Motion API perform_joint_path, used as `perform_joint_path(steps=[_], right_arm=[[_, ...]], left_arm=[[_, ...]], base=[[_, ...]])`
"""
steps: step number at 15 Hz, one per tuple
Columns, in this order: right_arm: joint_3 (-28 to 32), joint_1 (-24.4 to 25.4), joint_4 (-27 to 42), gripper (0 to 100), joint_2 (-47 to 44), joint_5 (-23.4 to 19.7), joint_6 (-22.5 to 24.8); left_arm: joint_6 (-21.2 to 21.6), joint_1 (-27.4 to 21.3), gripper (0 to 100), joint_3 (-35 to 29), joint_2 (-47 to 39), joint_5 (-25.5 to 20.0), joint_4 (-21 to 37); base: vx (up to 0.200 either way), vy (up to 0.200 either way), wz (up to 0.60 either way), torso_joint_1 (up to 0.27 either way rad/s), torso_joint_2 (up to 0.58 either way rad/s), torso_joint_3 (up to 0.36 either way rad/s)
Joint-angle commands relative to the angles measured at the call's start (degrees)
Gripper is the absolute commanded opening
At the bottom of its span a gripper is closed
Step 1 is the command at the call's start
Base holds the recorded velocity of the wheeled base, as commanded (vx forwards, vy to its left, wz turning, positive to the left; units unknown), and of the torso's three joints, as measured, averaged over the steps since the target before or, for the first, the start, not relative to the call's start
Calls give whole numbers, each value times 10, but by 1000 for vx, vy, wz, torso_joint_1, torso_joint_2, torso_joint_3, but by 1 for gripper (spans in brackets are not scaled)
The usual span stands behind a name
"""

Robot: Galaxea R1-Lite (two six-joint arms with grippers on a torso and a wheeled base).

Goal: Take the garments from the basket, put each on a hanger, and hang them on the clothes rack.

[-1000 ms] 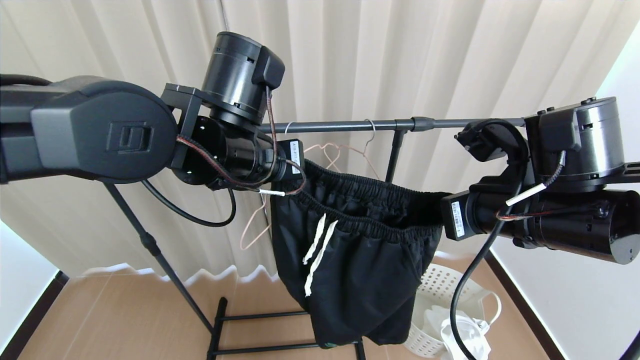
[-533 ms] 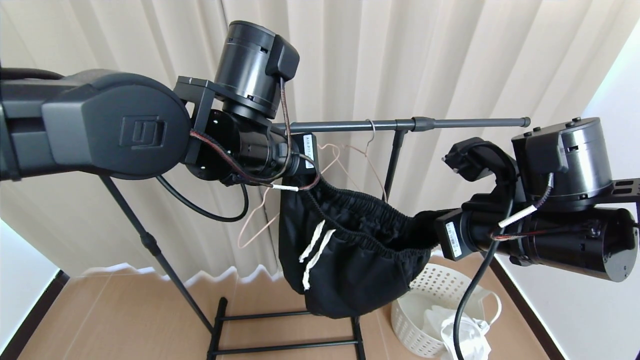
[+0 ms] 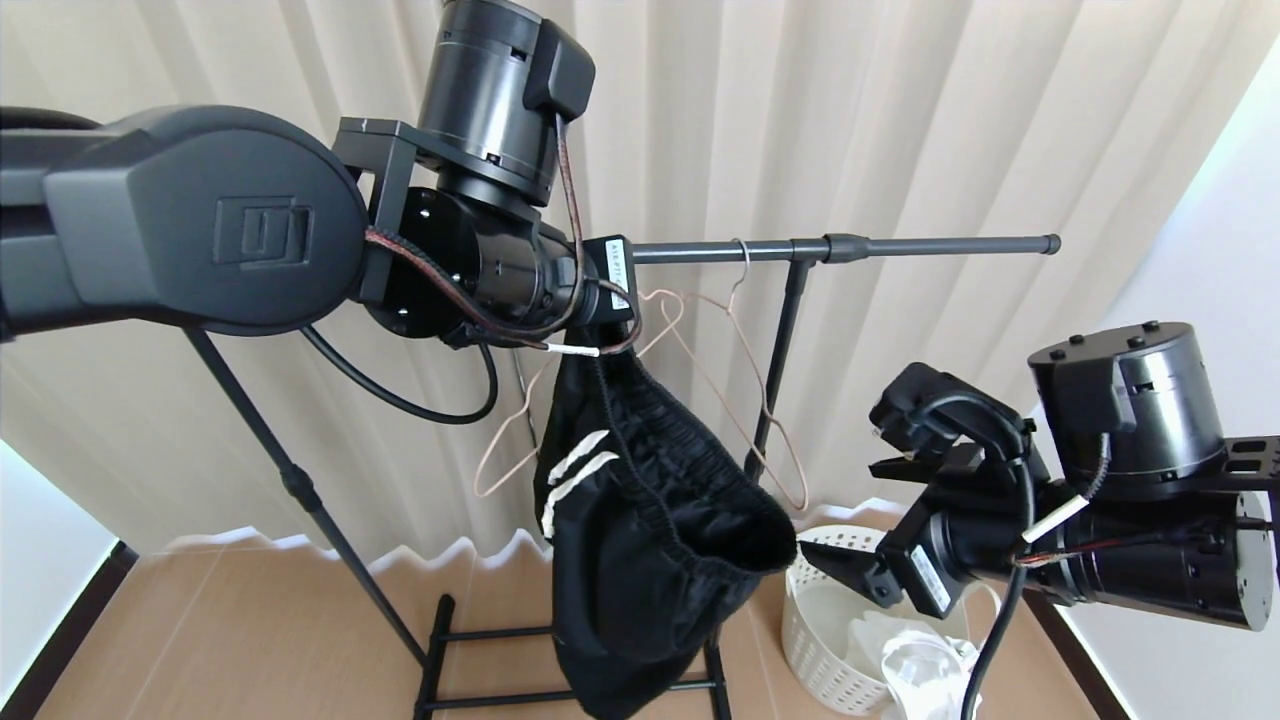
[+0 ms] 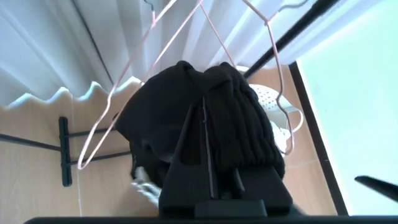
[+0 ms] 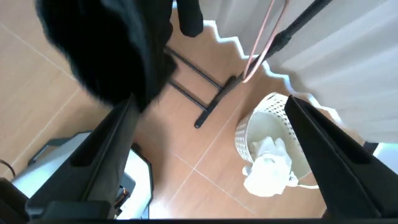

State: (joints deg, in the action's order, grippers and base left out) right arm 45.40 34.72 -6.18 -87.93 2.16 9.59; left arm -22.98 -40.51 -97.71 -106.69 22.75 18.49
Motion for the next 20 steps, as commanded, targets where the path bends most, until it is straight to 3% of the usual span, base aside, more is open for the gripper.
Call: perform_joint_path(steps=[1,4,6,8,16,20], right_arm=[[-58,-18,-87,100,7,-69,31],[-57,-18,-117,100,-12,-116,15],[-53,-11,-168,100,-22,-153,-59],[-47,8,-215,100,-38,-152,-128],[-41,13,-222,100,-74,-149,-136],[-23,26,-223,100,-139,-131,-139]], left_arm=[[0,-1,0,-4,-1,4,0],[0,-13,0,0,2,4,1],[0,-19,0,7,6,5,1],[0,-20,0,16,9,6,1],[17,-41,0,22,8,5,-2],[18,-50,0,24,12,5,-2]], base=[[0,0,0,0,0,0],[0,0,0,0,0,0],[0,0,0,0,0,0],[0,0,0,0,0,0],[0,0,0,0,0,0],[0,0,0,0,0,0]])
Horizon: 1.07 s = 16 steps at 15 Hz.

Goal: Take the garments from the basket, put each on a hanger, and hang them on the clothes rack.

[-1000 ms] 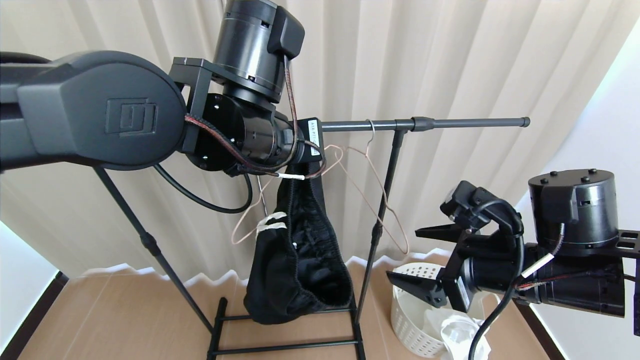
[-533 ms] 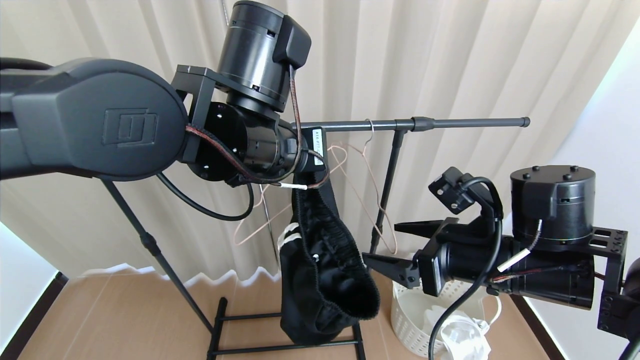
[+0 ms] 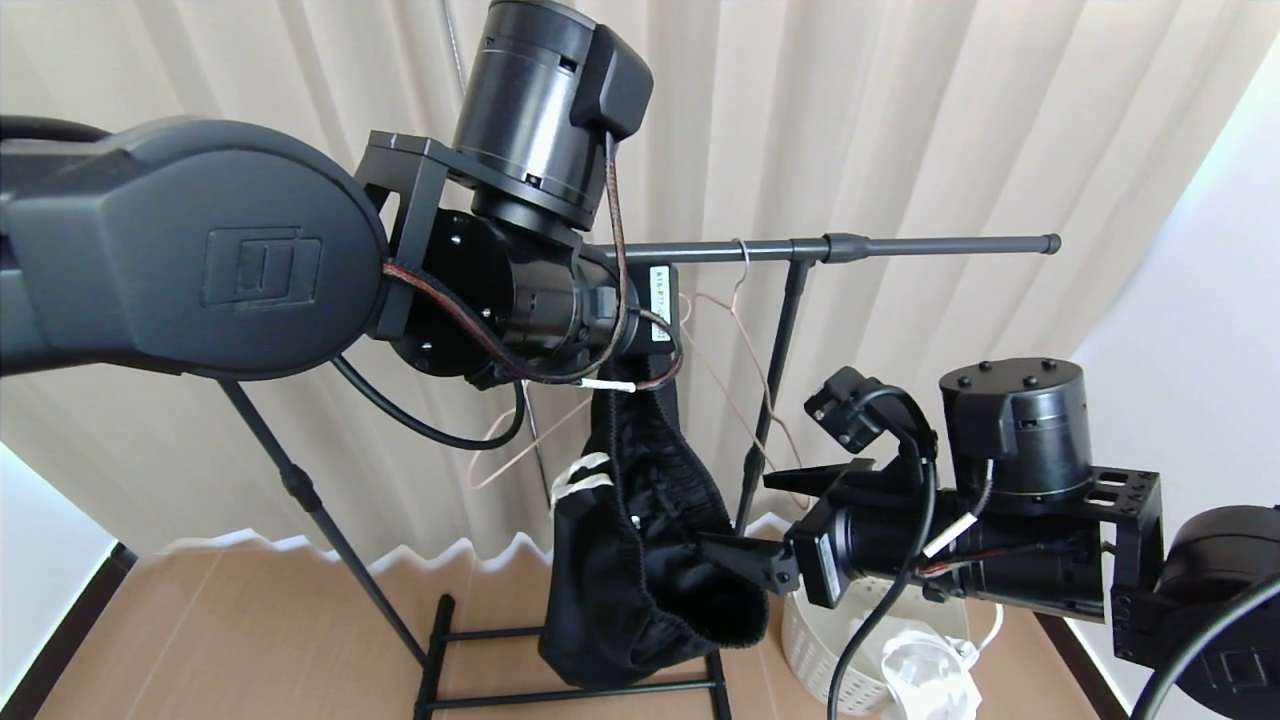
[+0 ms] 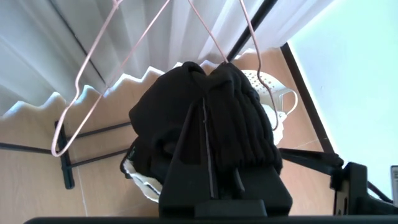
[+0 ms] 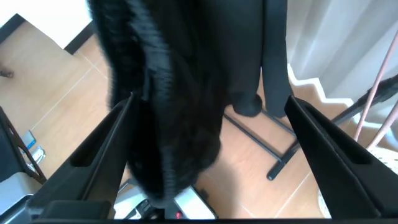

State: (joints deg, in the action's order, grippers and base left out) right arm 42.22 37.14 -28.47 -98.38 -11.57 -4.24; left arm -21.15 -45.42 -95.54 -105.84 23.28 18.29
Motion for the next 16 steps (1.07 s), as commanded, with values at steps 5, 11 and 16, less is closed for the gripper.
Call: perform_joint_path(steps=[5,11,16], right_arm=[[11,11,0,100,-46,21,-1],[19,11,-9,100,-46,27,-18],[19,11,-51,0,-67,64,-25]], left_arm=[[0,-1,0,4,5,0,2],[0,-1,0,10,5,0,2],[0,-4,0,10,5,-1,3]], base=[[0,0,0,0,0,0],[0,0,0,0,0,0],[0,0,0,0,0,0]])
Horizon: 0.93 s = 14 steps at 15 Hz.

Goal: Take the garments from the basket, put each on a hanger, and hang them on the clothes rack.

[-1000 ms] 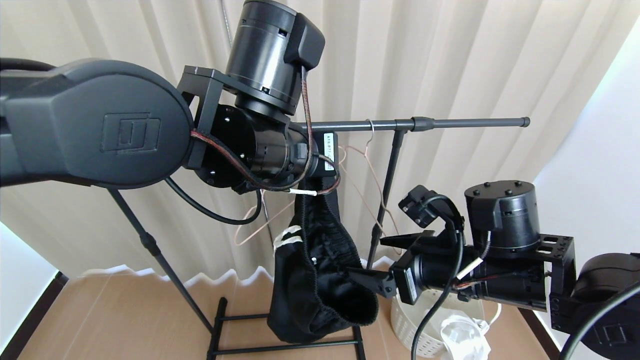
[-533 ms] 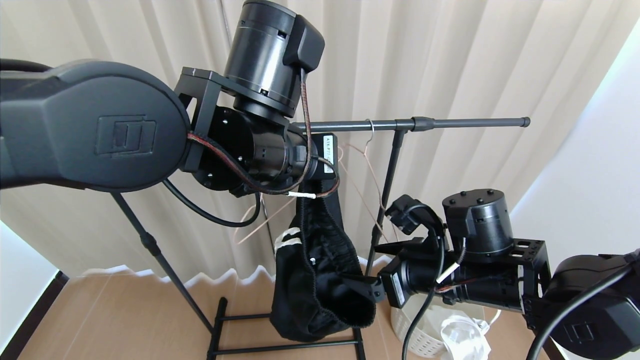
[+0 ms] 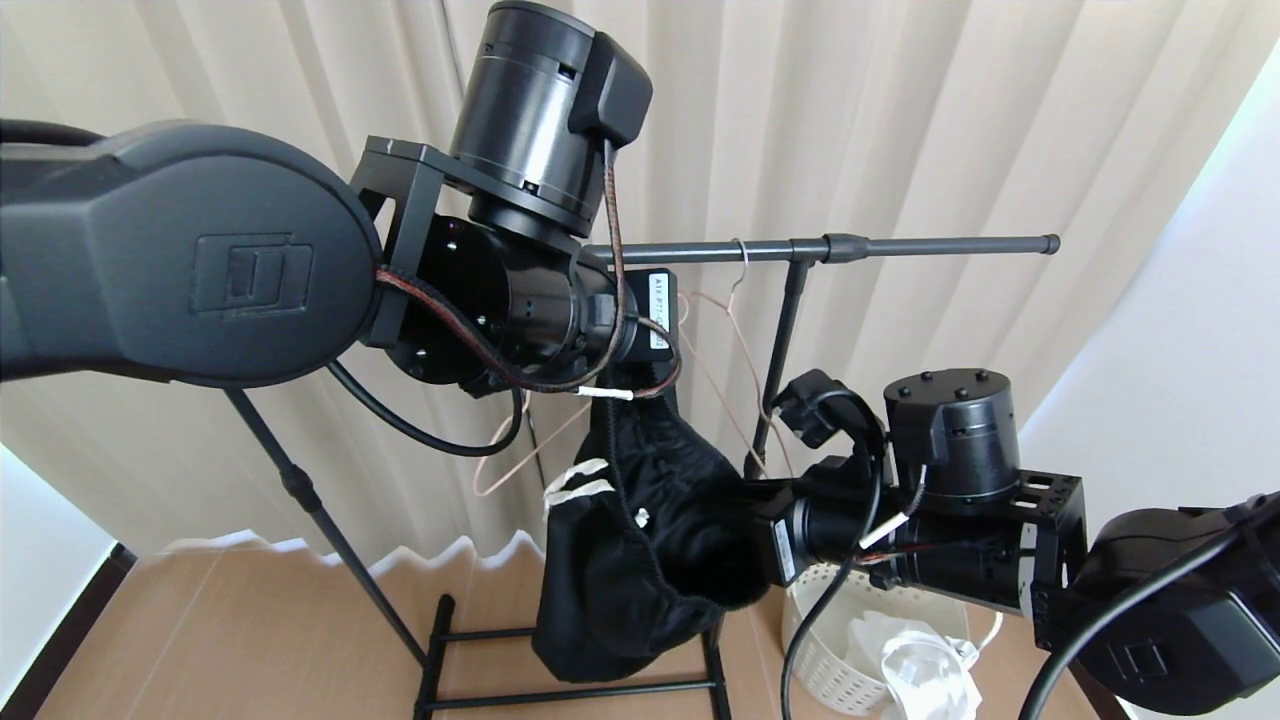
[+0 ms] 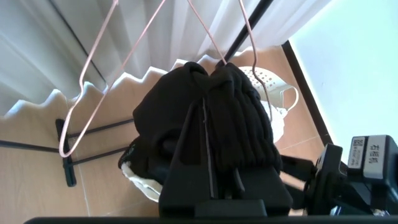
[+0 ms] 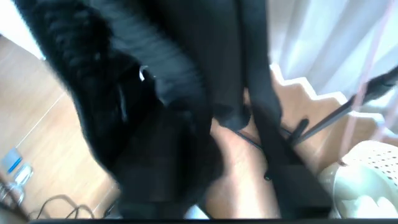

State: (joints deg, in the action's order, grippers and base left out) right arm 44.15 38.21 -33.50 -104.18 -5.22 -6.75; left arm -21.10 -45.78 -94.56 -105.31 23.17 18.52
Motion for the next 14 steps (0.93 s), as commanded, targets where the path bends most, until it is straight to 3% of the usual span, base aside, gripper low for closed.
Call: perform_joint_path(steps=[1,14], right_arm=[[1,0,-4,0,-12,8,1],[20,-67,0,0,69,16,2]], left_arm=[[-1,0,0,2,0,0,0],[9,26,0,235,74,-3,-7]], base=[[0,0,0,0,0,0],[0,0,0,0,0,0]])
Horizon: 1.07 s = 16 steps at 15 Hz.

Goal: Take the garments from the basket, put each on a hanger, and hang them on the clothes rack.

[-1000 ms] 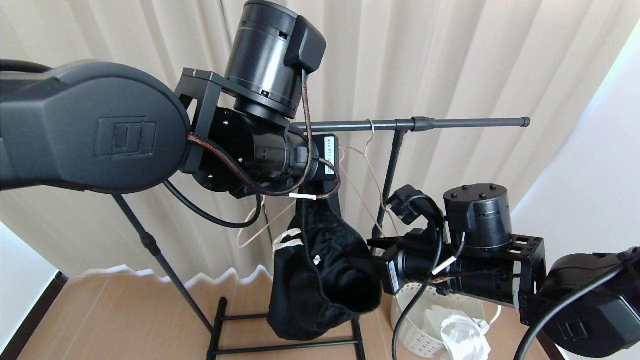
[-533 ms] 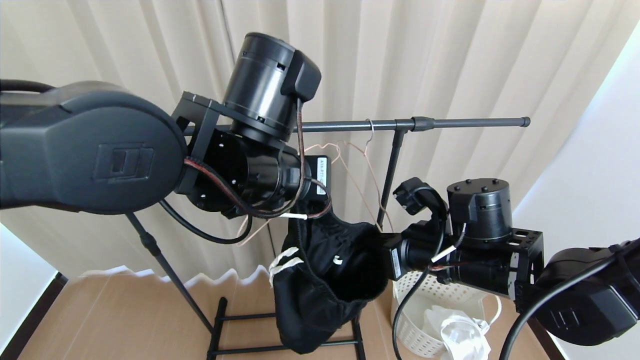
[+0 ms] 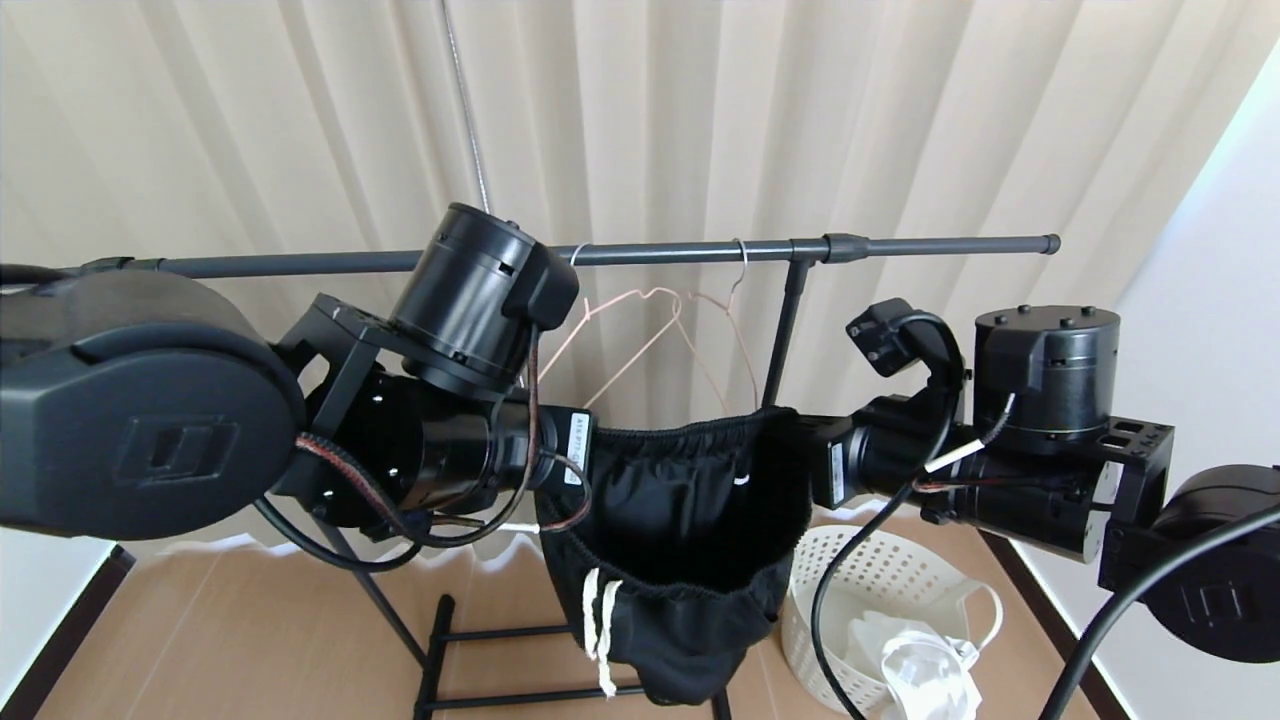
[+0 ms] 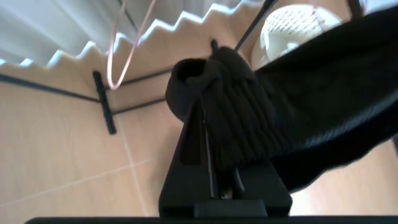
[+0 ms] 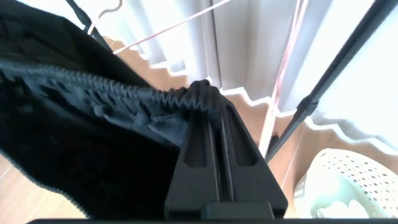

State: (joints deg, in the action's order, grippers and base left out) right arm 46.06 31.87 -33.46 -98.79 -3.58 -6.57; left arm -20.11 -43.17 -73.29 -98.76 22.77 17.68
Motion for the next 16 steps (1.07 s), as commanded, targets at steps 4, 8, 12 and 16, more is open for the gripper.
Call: perform_joint_path(steps=[4,8,12,16], right_arm=[[0,-7,0,0,15,0,0],[-2,-6,0,0,14,0,1],[-4,-6,0,0,14,0,1],[-6,-5,0,0,11,1,1]], left_arm=[[3,-1,100,32,17,0,2],[5,4,100,32,21,0,2],[24,34,100,29,15,-1,-17],[65,71,100,26,-23,-17,-58]], base=[[0,0,0,0,0,0],[0,0,0,0,0,0],[0,0,0,0,0,0],[0,0,0,0,0,0]])
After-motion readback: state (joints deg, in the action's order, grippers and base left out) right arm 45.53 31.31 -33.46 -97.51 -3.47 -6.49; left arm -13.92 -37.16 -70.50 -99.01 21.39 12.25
